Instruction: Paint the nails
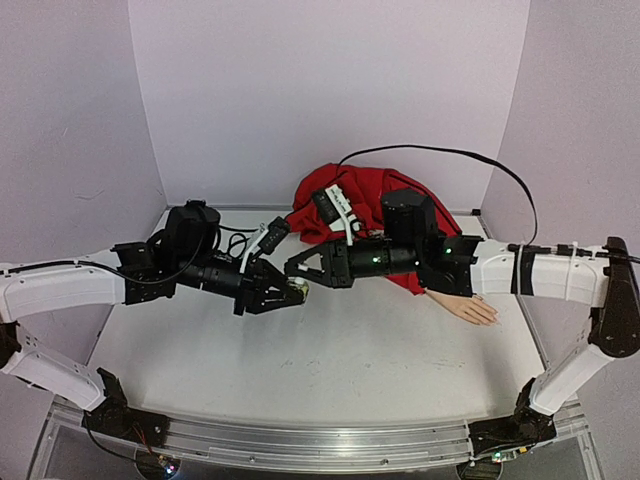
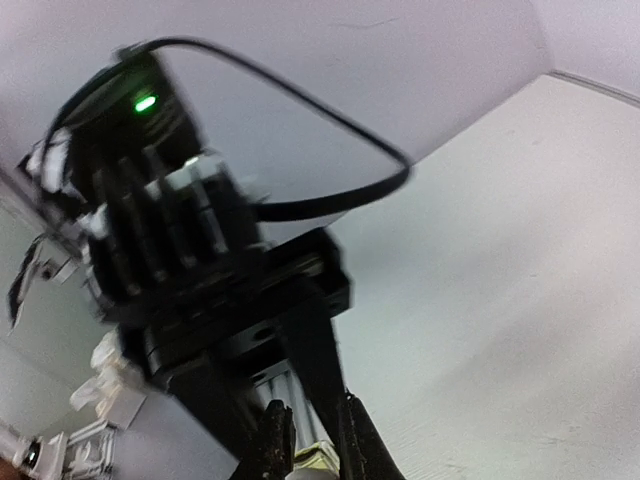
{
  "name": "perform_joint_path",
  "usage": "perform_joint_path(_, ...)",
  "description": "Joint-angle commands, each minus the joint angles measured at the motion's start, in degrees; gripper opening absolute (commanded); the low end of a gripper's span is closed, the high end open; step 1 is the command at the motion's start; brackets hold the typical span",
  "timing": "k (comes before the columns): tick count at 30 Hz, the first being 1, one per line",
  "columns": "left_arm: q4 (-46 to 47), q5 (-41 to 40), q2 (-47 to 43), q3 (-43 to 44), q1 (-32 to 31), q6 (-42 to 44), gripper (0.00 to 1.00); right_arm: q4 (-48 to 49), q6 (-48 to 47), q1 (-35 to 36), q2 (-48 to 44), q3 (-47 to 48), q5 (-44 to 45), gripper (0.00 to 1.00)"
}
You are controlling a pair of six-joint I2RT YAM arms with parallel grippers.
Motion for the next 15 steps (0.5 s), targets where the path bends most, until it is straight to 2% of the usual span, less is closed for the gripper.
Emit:
perform_joint_path(1, -0.42, -33.76, -2.96, 1.00, 0.49, -3.47, 0.00, -9.28, 2.13, 7.31, 4.69, 8.81, 27.36, 0.00)
perform_joint_path(3, -1.71, -35.72, -2.79, 1.96, 0.40, -2.29, 0.00, -20.39, 7.01, 12.82, 8.66, 15.78, 52.42, 0.00)
perform_joint_path(5, -1.80, -34.91, -2.67, 2.63, 0.16, -1.34, 0.00, -23.29, 9.98, 15.13, 11.18, 19.07, 55.73, 0.00)
perform_joint_path(9, -1.81, -31.11, -2.33, 2.98, 0.05, 0.69, 0.00, -19.88, 9.39, 15.47, 11.05, 18.23, 52.52, 0.00)
perform_joint_path(11, -1.81, -28.74, -2.45, 2.69, 0.05, 1.61, 0.00, -18.39, 6.61, 14.61, 9.93, 17.91, 47.43, 0.00)
perform_joint_path(12, -1.73, -27.45, -2.50, 2.45, 0.04, 1.97, 0.00, -17.48, 5.67, 13.78, 8.94, 17.33, 44.86, 0.03)
perform_joint_path(15, -1.72, -25.54, -2.68, 1.60, 0.05, 2.53, 0.00, -13.84, 2.62, 11.00, 4.53, 13.45, 36.78, 0.38)
